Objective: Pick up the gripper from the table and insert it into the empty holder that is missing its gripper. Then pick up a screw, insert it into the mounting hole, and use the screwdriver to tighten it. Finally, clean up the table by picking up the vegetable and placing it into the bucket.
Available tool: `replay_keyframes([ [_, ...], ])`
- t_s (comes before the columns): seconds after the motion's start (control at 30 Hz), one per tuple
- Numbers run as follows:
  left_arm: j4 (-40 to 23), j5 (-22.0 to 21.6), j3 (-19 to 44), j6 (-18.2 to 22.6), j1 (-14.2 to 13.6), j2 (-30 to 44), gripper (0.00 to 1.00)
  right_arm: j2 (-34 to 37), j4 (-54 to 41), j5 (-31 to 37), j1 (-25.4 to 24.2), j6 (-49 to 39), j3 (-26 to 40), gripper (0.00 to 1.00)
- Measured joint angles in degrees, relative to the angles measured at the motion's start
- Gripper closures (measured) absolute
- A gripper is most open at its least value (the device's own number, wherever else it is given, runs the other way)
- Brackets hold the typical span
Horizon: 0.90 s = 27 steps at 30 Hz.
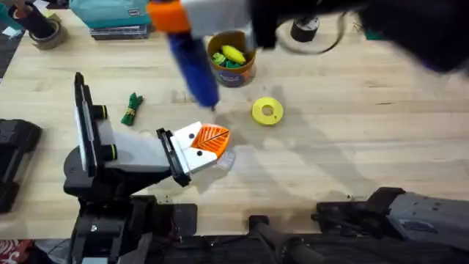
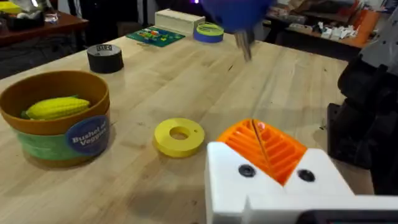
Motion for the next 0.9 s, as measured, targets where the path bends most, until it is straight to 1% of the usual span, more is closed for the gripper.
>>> replay_keyframes([
  [0.1, 0.00, -0.01, 0.00, 0.00, 0.00, 0.01, 0.989, 0.00, -13.32, 4.85, -2.28, -6.14, 7.50, 0.978],
  [0.2, 0.00, -0.01, 0.00, 0.00, 0.00, 0.01, 0.989, -0.06, -23.22, 10.29, -4.86, -12.17, 13.68, 0.978],
  [0.3, 0.00, -0.01, 0.00, 0.00, 0.00, 0.02, 0.989, -0.38, -31.36, 15.44, -8.16, -17.90, 17.05, 0.978],
  [0.53, 0.00, -0.01, 0.00, 0.00, 0.00, 0.00, 0.989, -0.53, -46.77, 29.98, -17.56, -32.85, 17.73, 0.978],
  [0.63, 0.00, -0.01, 0.00, 0.00, 0.00, 0.00, 0.989, 0.60, -50.97, 34.34, -21.82, -39.22, 17.73, 0.978],
  [0.7, 0.00, -0.01, 0.00, 0.00, 0.00, 0.01, 0.989, 2.30, -52.11, 36.42, -24.63, -43.40, 17.68, 0.978],
  [0.8, 0.00, -0.01, 0.00, 0.00, 0.00, 0.02, 0.989, 5.43, -51.34, 38.39, -27.72, -48.85, 16.22, 0.978],
  [0.9, 0.00, -0.01, 0.00, 0.00, 0.00, 0.00, 0.989, 8.90, -49.27, 41.38, -29.28, -54.50, 11.49, 0.978],
])
